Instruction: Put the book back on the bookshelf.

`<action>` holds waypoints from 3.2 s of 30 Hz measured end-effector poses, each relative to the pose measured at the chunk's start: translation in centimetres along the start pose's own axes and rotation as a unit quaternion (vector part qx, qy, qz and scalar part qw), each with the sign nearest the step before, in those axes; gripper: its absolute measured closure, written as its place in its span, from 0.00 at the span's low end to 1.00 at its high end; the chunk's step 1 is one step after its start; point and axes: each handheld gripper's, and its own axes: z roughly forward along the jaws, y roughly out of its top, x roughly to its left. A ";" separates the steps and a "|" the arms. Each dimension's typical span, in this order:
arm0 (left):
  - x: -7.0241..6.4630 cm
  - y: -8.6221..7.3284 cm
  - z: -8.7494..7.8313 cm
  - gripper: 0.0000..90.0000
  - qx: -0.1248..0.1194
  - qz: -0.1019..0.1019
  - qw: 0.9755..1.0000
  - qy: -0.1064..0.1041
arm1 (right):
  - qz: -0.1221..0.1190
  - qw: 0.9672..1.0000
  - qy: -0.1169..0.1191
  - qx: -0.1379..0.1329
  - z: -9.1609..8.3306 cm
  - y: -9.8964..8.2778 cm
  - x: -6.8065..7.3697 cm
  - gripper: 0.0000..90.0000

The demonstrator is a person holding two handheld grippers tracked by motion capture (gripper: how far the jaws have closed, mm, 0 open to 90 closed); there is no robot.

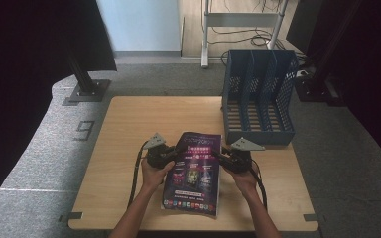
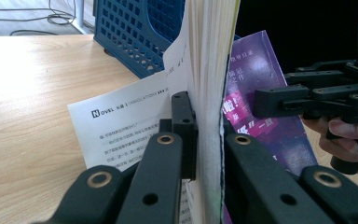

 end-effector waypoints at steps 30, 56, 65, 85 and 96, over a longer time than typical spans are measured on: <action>-0.5 1.9 -0.7 0.97 -0.013 0.017 1.000 0.002 | -0.013 1.000 -0.007 -0.024 -0.6 1.4 0.5 0.78; -0.9 2.9 -1.0 0.97 -0.020 0.027 0.999 0.002 | -0.028 0.999 -0.013 -0.037 -1.3 2.4 0.8 0.80; -1.0 3.1 -1.2 0.97 -0.021 0.029 0.999 0.003 | -0.031 0.999 -0.012 -0.039 -1.3 2.7 1.0 0.80; -0.9 3.6 -1.4 0.97 -0.027 0.030 0.999 0.005 | -0.038 0.998 -0.017 -0.044 -1.2 3.2 1.3 0.81; -0.9 3.9 -1.4 0.97 -0.030 0.031 0.999 0.006 | -0.045 0.997 -0.018 -0.053 -1.3 3.5 1.4 0.81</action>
